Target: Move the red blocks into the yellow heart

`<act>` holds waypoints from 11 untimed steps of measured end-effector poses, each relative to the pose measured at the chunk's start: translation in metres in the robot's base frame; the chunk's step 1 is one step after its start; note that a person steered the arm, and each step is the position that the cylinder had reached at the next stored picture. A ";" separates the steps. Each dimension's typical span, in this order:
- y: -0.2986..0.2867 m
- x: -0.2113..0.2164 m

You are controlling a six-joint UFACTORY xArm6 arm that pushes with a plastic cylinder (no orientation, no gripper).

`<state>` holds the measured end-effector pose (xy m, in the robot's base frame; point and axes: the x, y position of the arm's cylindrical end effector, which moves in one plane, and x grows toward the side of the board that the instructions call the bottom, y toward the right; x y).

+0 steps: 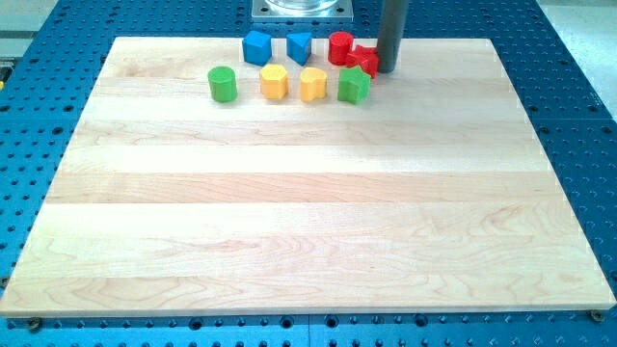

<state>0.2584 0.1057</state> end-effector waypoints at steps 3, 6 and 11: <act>-0.033 0.002; -0.003 -0.058; -0.051 -0.058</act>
